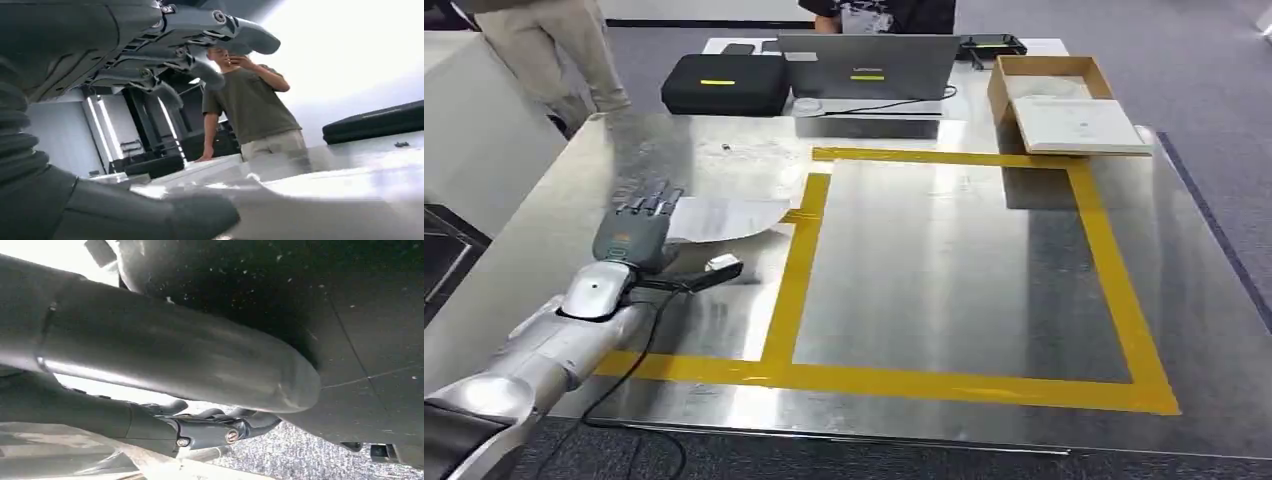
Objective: Take the parts from the cabinet and place them on the table.
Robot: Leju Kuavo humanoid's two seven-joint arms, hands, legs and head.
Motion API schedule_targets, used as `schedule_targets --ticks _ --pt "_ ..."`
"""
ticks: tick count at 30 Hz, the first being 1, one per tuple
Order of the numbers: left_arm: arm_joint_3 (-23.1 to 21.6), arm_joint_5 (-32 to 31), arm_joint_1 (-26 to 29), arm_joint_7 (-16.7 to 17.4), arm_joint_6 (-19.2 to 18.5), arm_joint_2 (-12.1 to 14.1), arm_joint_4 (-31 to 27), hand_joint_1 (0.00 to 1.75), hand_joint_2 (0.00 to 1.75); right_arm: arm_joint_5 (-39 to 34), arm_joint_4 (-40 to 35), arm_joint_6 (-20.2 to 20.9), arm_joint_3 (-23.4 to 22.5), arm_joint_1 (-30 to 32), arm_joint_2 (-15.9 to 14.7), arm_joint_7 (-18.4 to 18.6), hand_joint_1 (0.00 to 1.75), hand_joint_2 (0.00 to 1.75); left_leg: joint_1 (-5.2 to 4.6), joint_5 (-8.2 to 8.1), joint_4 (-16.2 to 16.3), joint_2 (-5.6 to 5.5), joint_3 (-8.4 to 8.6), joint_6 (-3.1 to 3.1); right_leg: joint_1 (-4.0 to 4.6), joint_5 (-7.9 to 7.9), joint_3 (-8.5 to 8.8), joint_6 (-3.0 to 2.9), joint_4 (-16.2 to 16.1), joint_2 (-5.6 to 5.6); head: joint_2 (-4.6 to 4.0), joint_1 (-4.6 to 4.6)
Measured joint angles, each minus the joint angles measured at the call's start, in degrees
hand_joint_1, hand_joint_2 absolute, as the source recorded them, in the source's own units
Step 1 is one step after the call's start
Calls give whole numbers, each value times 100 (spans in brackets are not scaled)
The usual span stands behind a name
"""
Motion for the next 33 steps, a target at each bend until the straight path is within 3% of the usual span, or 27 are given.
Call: schedule_targets --ticks 2,4,8,13,14,16,18,19,21,23,24,25,26,28,29,30,31,33 --pt "106 115 6 -150 57 -30 0 0 0 -7 0 -6 0 2 0 0 0 0 0 0 0 0 0 0 0 0 -1 0 0 1 0 0" --pt "238 390 49 -510 111 -114 -46 0 0 -70 0 -28 -2 12 0 0 0 0 -1 0 0 -1 0 0 -2 1 2 1 -1 -2 0 0" --pt "502 971 449 -1127 94 -297 -643 0 0 -170 0 -81 -26 47 0 -4 0 0 -3 -1 0 -1 0 2 -4 1 4 1 -7 1 0 2" --pt "612 1491 869 -1456 -11 -428 -1318 0 0 -230 0 -109 -103 69 -2 -13 0 0 -4 -6 0 -1 0 8 -5 0 7 1 -14 0 0 0" --pt "669 1834 961 -1645 -65 -446 -1494 0 0 -243 0 -120 -120 77 -2 -13 0 0 -33 -37 39 -2 -4 52 -28 13 16 36 -39 -1 0 -2" --pt "759 2461 1242 -1955 -134 -481 -1925 0 0 -267 -2 -151 -147 96 -2 -22 0 0 -38 -58 38 5 12 92 -34 6 36 49 -45 9 0 -7" --pt "874 3413 1655 -2363 -197 -568 -2604 0 0 -330 0 -175 -199 116 -2 -33 0 0 -48 -21 11 4 35 139 -39 41 76 95 -100 9 0 -9" --pt "890 3719 1910 -2481 -199 -612 -2961 0 0 -361 0 -190 -225 126 -2 -37 0 0 -8 35 -127 14 99 167 -11 38 105 123 -127 11 0 2" --pt "905 4147 2473 -2678 -195 -671 -3689 0 0 -442 0 -232 -280 166 -26 -46 0 0 24 95 -260 50 169 201 -21 -282 -5 135 115 -5 0 20" --pt "933 4712 3134 -2977 -175 -717 -4353 0 0 -572 0 -245 -375 181 -57 -57 0 0 24 93 -260 73 161 200 -33 -745 -305 170 927 -4 0 17" --pt "970 4977 3509 -3154 -134 -745 -4671 0 0 -631 0 -264 -437 184 -59 -57 0 0 25 88 -259 104 160 198 -33 -860 -412 194 1260 -5 0 9" --pt "1001 5191 3837 -3295 -105 -775 -4908 0 0 -669 0 -278 -485 190 -59 -55 0 0 31 87 -258 113 158 196 -38 -837 -406 212 1352 -8 0 17" --pt "1040 5455 4154 -3419 -92 -811 -5100 0 0 -708 0 -293 -529 208 -59 -48 0 0 43 89 -256 113 156 190 -55 -682 -280 234 1202 -17 0 9" --pt "1187 6051 4715 -3679 -72 -951 -5399 0 0 -787 2 -328 -614 267 -59 4 0 0 79 87 -222 94 144 141 -109 -241 205 287 375 -34 0 11" --pt "1279 6249 4987 -3801 -72 -1021 -5506 0 0 -822 2 -345 -665 312 -57 26 0 0 93 79 -175 82 126 90 -148 -167 451 339 -109 -22 0 18" --pt "1397 6343 5229 -3932 -96 -1073 -5600 0 0 -844 0 -363 -704 336 -41 28 0 0 63 87 -138 57 77 28 -92 -240 598 320 -215 23 0 44" --pt "1509 6395 5394 -4031 -142 -1135 -5650 0 0 -855 2 -378 -732 338 -44 28 0 0 57 115 -115 52 67 -12 -99 -206 518 242 -182 29 0 35" --pt "1714 6415 5638 -4131 -241 -1241 -5724 0 0 -857 0 -385 -785 337 -42 31 0 0 72 171 -118 47 63 -81 -73 -228 431 142 -172 25 0 33"
